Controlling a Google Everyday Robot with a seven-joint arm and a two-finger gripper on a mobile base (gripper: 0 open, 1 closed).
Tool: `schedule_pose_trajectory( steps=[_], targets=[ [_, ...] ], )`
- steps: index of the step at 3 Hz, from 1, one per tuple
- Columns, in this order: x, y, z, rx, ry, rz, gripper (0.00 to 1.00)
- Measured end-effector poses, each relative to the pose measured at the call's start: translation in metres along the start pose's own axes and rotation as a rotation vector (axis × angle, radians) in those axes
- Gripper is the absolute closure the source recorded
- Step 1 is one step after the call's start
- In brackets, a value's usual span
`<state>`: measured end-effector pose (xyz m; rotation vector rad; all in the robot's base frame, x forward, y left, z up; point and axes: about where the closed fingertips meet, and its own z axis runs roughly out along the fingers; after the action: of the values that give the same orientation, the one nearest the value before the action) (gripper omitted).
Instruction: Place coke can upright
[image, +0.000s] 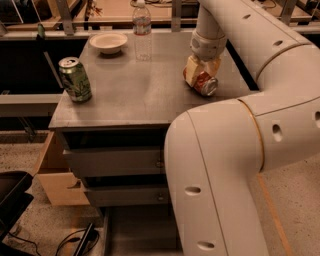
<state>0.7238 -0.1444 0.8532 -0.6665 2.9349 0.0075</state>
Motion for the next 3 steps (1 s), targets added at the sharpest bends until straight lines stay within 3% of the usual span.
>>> schedule_pose_trajectory(
  steps=[1,2,3],
  targets=[
    [0.0,-0.008,-0.023,0.011,-0.076,-0.001,1.0],
    [0.011,-0.016,-0.061,-0.005,-0.202,-0.005,1.0],
    [0.032,-0.02,-0.09,-0.069,-0.356,-0.031,1.0]
  ],
)
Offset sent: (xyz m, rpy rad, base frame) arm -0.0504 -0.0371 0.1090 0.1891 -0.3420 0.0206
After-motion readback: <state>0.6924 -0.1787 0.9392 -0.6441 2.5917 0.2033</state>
